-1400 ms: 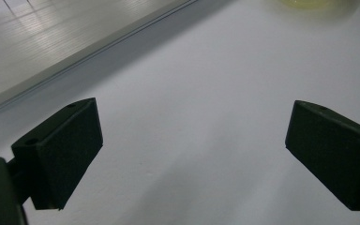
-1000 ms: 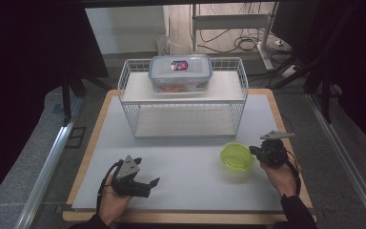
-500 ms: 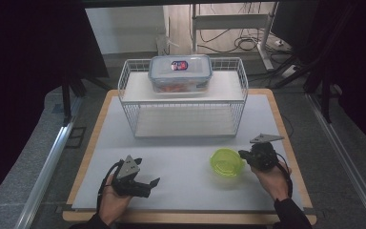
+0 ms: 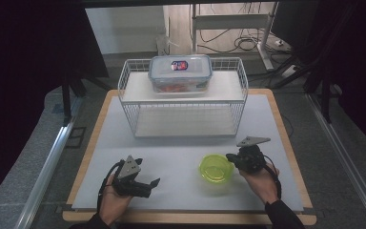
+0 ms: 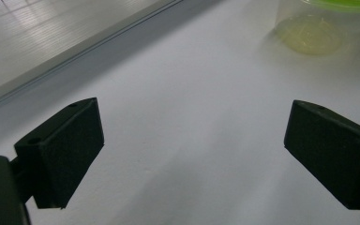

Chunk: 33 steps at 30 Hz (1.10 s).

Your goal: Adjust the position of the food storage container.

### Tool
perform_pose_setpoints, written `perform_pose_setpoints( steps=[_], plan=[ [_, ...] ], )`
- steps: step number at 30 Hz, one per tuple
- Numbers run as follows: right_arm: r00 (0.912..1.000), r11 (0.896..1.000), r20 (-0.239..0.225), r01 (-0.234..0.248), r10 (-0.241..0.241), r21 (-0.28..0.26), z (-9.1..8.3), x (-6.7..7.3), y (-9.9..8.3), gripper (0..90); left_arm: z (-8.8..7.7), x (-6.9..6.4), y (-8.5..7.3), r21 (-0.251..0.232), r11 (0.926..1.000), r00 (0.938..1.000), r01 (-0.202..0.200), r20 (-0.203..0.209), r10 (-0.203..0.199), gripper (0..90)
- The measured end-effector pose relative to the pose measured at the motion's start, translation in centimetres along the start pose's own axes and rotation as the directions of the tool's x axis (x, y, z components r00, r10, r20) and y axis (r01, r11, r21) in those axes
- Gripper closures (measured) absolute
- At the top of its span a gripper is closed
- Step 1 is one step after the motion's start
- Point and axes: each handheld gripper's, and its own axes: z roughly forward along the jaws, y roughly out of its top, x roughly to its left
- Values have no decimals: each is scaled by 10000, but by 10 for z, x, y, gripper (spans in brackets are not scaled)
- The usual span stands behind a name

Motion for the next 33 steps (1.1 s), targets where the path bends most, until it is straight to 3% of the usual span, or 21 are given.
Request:
perform_pose_setpoints(
  steps=[12, 24, 29, 33],
  plan=[
    [9988, 9995, -377, 314, -315, -49, 13, 20, 8, 893, 1, -1, 0, 101, 9999, 10000, -52, -19, 52, 49],
    [9970, 9991, -677, 372, -384, -180, 32, 27, 21, 893, 1, -2, 0, 148, 9998, 9999, -104, -39, 105, 49],
    [9975, 9986, -483, 517, -522, -122, 32, 25, 21, 867, 1, -1, 0, 175, 9998, 10000, -66, -39, 66, 49],
    [9983, 9983, -185, 551, -555, -208, 26, 19, 19, 792, 0, -1, -1, 171, 9999, 10000, -27, -68, 28, 49]
  ],
)
